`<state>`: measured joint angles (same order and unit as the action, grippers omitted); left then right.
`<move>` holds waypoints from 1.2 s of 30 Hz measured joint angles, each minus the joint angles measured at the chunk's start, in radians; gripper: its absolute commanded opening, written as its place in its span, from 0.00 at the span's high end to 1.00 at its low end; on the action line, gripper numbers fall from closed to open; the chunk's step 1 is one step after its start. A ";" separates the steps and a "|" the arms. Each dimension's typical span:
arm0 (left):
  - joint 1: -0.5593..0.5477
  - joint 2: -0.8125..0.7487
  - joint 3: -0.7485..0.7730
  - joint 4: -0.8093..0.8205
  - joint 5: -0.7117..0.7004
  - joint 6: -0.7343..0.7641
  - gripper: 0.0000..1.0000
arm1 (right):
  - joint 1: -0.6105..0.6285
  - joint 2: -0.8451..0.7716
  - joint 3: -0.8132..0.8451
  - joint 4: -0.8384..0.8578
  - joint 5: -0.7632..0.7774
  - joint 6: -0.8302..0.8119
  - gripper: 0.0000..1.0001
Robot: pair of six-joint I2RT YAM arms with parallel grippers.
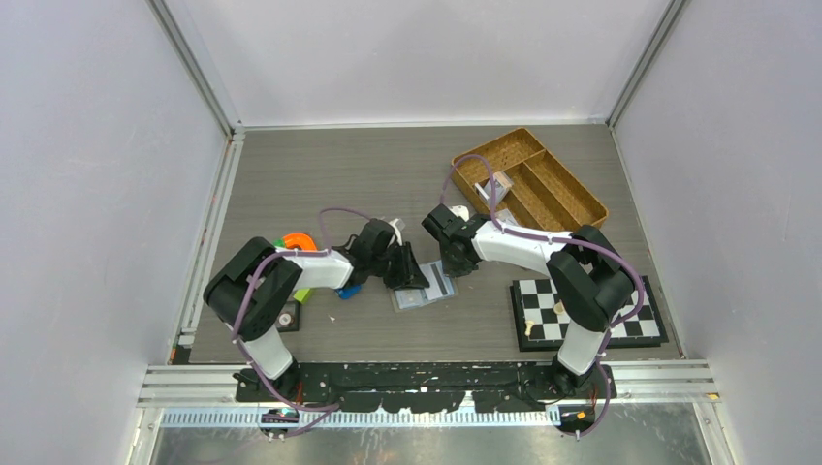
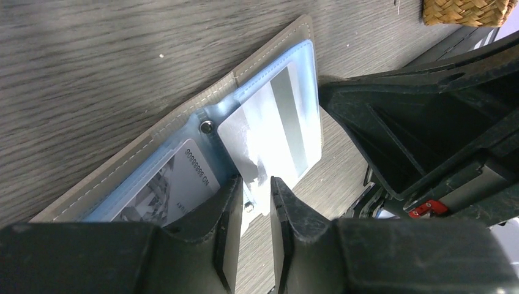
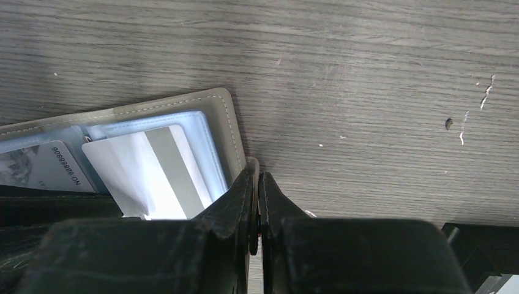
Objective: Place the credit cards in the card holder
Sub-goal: Insert the credit card into the card holder.
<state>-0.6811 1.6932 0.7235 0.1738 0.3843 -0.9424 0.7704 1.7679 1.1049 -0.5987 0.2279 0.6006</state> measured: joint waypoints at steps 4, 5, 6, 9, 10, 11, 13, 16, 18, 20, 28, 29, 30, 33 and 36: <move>-0.008 0.010 0.018 -0.007 -0.004 0.000 0.76 | 0.000 0.000 0.000 0.000 0.000 0.000 0.99; -0.011 0.014 0.023 -0.010 -0.007 0.000 0.76 | 0.000 0.000 0.000 0.001 0.000 0.000 1.00; -0.013 0.019 0.029 -0.010 -0.007 0.000 0.76 | 0.000 0.000 -0.001 0.001 0.000 0.000 1.00; -0.023 0.037 0.052 -0.015 -0.012 0.001 0.76 | 0.000 0.000 -0.001 0.001 0.000 0.000 1.00; -0.025 0.039 0.060 -0.024 -0.015 0.002 0.76 | 0.000 0.000 -0.001 0.001 0.000 0.000 1.00; -0.027 0.040 0.065 -0.034 -0.018 0.003 0.76 | 0.000 0.000 -0.001 0.001 0.000 0.000 0.99; -0.030 0.042 0.079 -0.058 -0.025 0.008 0.76 | 0.000 0.000 -0.001 0.001 0.000 0.000 1.00; -0.036 0.042 0.100 -0.097 -0.038 0.023 0.71 | 0.000 -0.001 -0.002 0.002 0.001 0.000 1.00; -0.041 0.042 0.111 -0.114 -0.045 0.035 0.65 | 0.000 -0.002 -0.002 0.001 0.003 0.000 0.96; -0.046 0.034 0.117 -0.130 -0.056 0.053 0.58 | 0.000 -0.004 -0.002 0.000 0.006 0.001 0.83; -0.051 -0.146 0.117 -0.267 -0.142 0.142 0.38 | -0.002 -0.077 -0.006 -0.056 -0.005 0.007 0.48; -0.051 -0.180 0.117 -0.288 -0.156 0.154 0.36 | -0.002 -0.100 -0.006 -0.061 -0.009 0.008 0.47; -0.051 -0.206 0.117 -0.303 -0.167 0.165 0.35 | -0.003 -0.126 -0.006 -0.065 -0.014 0.008 0.46; -0.050 -0.280 0.109 -0.345 -0.207 0.191 0.33 | -0.004 -0.195 -0.006 -0.068 -0.037 0.012 0.46; -0.042 -0.309 0.087 -0.379 -0.231 0.204 0.33 | -0.005 -0.254 -0.014 -0.058 -0.074 0.020 0.49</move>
<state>-0.7235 1.3846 0.8108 -0.2050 0.1532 -0.7380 0.7658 1.5139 1.0908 -0.6563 0.1543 0.6205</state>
